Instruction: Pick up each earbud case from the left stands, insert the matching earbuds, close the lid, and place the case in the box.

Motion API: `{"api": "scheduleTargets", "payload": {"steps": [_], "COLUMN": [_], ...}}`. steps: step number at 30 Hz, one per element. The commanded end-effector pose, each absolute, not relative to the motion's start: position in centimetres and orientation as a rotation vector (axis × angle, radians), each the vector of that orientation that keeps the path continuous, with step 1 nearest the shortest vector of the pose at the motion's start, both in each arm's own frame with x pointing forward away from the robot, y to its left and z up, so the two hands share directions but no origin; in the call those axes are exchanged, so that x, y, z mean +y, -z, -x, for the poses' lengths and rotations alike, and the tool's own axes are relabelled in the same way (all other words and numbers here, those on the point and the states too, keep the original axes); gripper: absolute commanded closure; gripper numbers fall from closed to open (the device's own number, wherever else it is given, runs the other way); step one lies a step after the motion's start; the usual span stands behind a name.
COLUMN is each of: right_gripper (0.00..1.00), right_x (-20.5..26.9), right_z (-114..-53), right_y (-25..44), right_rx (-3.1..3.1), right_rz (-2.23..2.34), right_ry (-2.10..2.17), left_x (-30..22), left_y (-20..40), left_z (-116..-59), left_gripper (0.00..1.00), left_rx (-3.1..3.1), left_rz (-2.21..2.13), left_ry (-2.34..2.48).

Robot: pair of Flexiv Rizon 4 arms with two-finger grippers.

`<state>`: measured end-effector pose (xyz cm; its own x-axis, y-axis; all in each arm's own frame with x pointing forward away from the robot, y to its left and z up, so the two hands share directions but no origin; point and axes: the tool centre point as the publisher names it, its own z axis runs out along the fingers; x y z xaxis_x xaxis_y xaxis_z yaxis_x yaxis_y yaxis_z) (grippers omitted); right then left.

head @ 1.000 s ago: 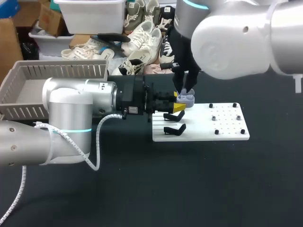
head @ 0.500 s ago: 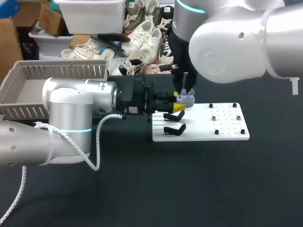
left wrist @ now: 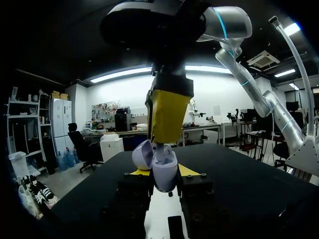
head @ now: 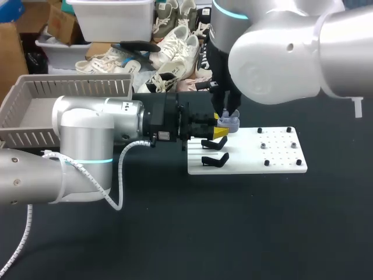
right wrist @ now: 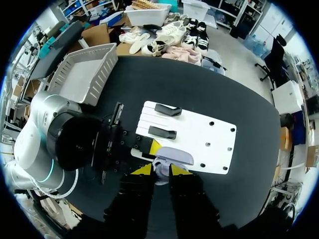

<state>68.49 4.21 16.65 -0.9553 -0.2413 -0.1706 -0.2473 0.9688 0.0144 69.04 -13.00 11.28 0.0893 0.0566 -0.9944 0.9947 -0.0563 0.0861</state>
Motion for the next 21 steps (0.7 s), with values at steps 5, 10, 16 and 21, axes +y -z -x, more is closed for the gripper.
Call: {"api": "scheduleTargets", "payload": {"steps": [5, 10, 16, 21], "right_gripper": [1.00, 1.00, 1.00, 1.00], "right_x": [4.44, 4.50, 4.46, 4.41], "right_z": [-68.59, -68.63, -68.76, -68.88], "right_y": [-16.54, -16.42, -16.14, -16.06], "right_rx": [2.953, 2.952, 2.955, 2.953], "right_rz": [0.370, 0.370, 0.370, 0.366], "right_ry": [-0.044, -0.043, -0.036, -0.033], "left_x": [-13.01, -13.01, -13.01, -13.01], "left_y": [-11.24, -11.24, -11.24, -11.24], "left_z": [-69.15, -69.15, -69.15, -69.15], "left_gripper": [1.00, 1.00, 1.00, 1.00], "left_rx": [1.159, 1.159, 1.159, 1.159], "left_rz": [-1.334, -1.334, -1.334, -1.334], "left_ry": [1.156, 1.156, 1.156, 1.156]}}
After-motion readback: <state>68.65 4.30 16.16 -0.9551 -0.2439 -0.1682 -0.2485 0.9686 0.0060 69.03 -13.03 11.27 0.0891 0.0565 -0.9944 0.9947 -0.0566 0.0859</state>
